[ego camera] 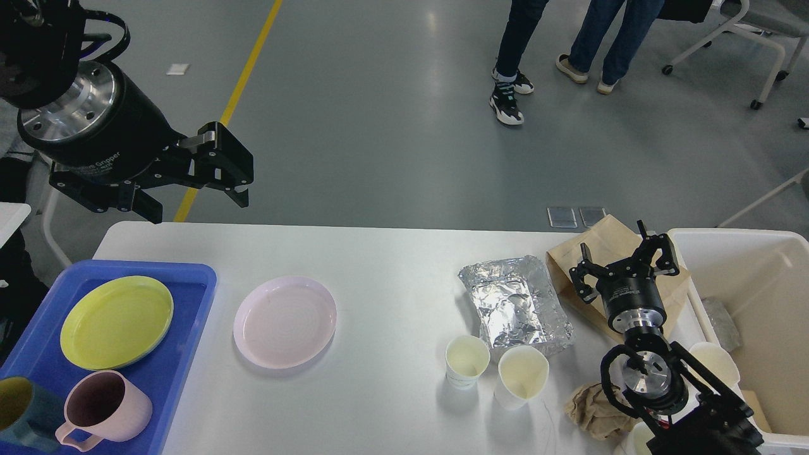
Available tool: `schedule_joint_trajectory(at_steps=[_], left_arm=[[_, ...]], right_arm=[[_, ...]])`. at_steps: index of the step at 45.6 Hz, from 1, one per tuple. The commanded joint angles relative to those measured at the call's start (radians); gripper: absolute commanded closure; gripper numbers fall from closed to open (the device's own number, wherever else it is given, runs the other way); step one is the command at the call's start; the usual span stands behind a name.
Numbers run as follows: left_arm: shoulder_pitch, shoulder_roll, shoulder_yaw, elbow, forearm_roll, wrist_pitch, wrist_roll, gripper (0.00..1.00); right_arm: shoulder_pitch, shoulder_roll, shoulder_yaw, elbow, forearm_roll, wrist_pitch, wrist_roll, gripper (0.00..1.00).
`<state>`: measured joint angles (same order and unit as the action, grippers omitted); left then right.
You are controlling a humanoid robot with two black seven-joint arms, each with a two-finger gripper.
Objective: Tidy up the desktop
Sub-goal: 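Lower the left gripper to the rim of the pale pink plate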
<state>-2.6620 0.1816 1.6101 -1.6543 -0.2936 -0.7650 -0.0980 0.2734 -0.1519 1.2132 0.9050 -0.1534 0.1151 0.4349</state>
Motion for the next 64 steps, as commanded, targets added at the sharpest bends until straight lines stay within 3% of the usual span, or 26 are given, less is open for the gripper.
schedule_joint_trajectory(at_steps=[1,10,20,23,30,37,44,51,64], left_arm=[[0.123,0.019,-0.022,0.051,0.001,0.003,-0.031,0.04],[0.235,0.025,-0.012,0.082,-0.009,0.039,-0.032,0.08],[0.468,0.019,-0.021,0.119,-0.143,0.289,-0.023,0.1],[0.525,0.012,-0.022,0.128,-0.215,0.331,-0.017,0.08],[0.609,0.016,-0.026,0.14,-0.412,0.343,-0.012,0.04],[0.845,0.027,-0.108,0.275,-0.452,0.374,-0.012,0.05],[1.014,0.058,-0.197,0.33,-0.437,0.49,0.001,0.04],[1.119,0.047,-0.269,0.404,-0.418,0.53,0.034,0.04],[1.237,0.024,-0.386,0.442,-0.417,0.86,0.044,0.04]], right_arm=[[0.0,-0.001,0.0,0.0,0.0,0.0,-0.001,0.0],[0.0,0.0,0.0,0.0,0.0,0.0,-0.001,0.0],[0.0,0.0,0.0,0.0,0.0,0.0,0.001,0.0],[0.0,0.0,0.0,0.0,0.0,0.0,0.001,0.0],[0.0,0.0,0.0,0.0,0.0,0.0,0.001,0.0],[0.0,0.0,0.0,0.0,0.0,0.0,0.001,0.0],[0.0,0.0,0.0,0.0,0.0,0.0,0.001,0.0],[0.0,0.0,0.0,0.0,0.0,0.0,0.001,0.0],[0.0,0.0,0.0,0.0,0.0,0.0,0.001,0.0]])
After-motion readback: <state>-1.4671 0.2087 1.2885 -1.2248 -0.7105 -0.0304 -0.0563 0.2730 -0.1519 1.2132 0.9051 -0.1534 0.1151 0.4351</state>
